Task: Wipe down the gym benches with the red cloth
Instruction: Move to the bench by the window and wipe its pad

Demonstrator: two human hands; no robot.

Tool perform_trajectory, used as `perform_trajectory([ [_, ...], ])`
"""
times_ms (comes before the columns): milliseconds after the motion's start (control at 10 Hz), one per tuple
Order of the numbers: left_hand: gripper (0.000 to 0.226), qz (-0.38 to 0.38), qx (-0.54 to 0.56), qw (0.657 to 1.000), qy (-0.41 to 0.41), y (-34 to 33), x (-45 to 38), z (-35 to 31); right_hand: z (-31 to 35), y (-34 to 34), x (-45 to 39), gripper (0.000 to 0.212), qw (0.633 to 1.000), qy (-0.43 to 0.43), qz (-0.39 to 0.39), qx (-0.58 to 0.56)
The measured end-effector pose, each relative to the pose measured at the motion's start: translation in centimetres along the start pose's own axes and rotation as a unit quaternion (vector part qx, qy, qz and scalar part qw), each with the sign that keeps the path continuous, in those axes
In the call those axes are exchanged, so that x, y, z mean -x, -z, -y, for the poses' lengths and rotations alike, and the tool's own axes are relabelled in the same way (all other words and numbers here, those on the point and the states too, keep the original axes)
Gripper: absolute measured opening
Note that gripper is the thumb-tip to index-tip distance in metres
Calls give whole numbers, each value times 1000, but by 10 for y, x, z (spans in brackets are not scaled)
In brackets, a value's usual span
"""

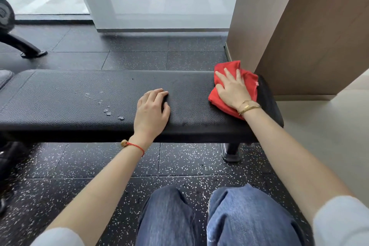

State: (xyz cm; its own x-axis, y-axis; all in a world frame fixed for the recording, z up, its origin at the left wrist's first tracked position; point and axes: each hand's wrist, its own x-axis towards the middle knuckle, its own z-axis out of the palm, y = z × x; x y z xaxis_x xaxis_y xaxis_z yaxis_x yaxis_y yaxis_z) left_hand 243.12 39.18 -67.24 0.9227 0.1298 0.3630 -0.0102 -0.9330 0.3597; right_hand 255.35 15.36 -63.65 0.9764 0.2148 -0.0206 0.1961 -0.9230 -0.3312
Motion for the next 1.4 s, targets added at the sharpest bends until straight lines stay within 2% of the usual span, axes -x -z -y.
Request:
perform_trajectory([
  [100, 36, 0, 4, 1000, -3, 0, 0, 1, 16, -12, 29, 53, 997, 79, 0, -10],
  [200, 36, 0, 3, 1000, -5, 0, 0, 2, 2, -14, 63, 52, 993, 117, -17, -17],
  [300, 35, -8, 6, 1000, -8, 1, 0, 2, -26, -9, 75, 50, 995, 91, -25, -32],
  [500, 35, -8, 7, 1000, -9, 2, 0, 1, -38, 10, 22, 51, 999, -2, -18, -27],
  [800, 36, -8, 0, 1000, -9, 0, 1, 3, -44, -4, 80, 51, 998, 35, -49, -12],
  [1000, 36, -11, -1, 1000, -7, 2, 0, 0, -8, 0, 17, 54, 1000, -21, -5, 2],
  [1100, 35, -15, -1, 1000, -6, 1, 0, -1, 41, -15, 16, 55, 999, 33, 12, 8],
  [1200, 35, -15, 1, 1000, -3, 1, 0, -2, 81, -39, 46, 57, 992, 124, 1, 38],
  [1300, 35, -15, 1, 1000, -8, 1, -1, -1, 85, -46, 68, 58, 986, 162, -3, 42],
  [1400, 35, -17, 4, 1000, -9, 0, 0, 1, 58, -38, 74, 55, 984, 175, -12, 32],
])
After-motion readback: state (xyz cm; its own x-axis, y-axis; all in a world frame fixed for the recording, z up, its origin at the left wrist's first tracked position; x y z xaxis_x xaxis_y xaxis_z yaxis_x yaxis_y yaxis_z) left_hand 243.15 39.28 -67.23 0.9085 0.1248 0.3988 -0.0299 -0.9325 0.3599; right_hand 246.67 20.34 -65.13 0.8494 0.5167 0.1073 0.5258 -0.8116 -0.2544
